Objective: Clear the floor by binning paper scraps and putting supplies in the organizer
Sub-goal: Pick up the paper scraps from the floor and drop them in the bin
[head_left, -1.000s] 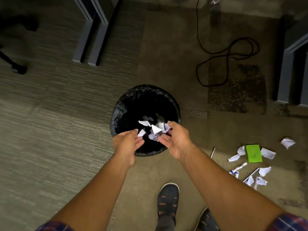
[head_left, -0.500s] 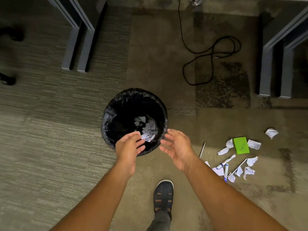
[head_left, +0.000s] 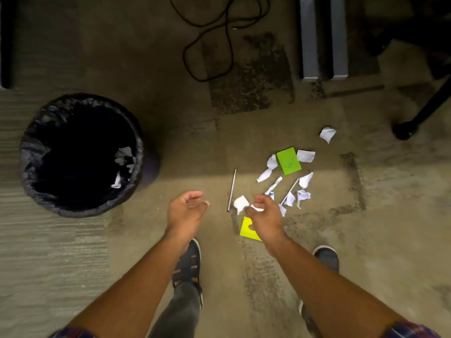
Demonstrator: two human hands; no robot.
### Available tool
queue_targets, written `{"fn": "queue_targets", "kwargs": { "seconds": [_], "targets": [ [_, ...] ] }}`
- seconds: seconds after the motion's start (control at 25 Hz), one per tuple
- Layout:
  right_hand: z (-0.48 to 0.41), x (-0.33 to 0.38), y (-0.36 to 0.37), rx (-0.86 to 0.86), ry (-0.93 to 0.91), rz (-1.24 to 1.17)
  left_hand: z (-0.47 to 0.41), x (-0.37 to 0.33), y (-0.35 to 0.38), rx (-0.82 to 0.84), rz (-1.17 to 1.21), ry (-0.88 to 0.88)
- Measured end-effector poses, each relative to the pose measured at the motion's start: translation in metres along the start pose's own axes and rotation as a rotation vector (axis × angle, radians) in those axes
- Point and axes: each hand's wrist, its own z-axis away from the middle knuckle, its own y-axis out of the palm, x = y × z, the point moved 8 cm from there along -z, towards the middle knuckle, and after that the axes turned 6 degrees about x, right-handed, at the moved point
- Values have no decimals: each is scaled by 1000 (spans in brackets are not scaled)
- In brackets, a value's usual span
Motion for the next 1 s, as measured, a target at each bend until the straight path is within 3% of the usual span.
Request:
{"fn": "queue_targets", "kwargs": {
  "seconds": [0.12,0.28,0.44,0.6,0.72,0.84,1.0],
  "targets": [
    [-48,-35,-87,-118,-20,193,-28,27,62,42,-260,17],
    [-117,-65,-160,-127,-97,448,-75,55,137,170,-612,148],
    [-185,-76,-194,-109,-150,693,-116,69,182,271,-895,331],
    [-235,-70,-195,-96,-163,816,-132,87,214,338,-1197,332],
    [-253,-74,-183,-80,-138,877,-131,100,225,240,-1265,250],
    [-250,-91,-165,-50,-154,959,-125,111,226,105,-1154,181],
    [-237,-100,-156,-108,-215,877,-124,119,231,-13,-1054,131]
  ]
}}
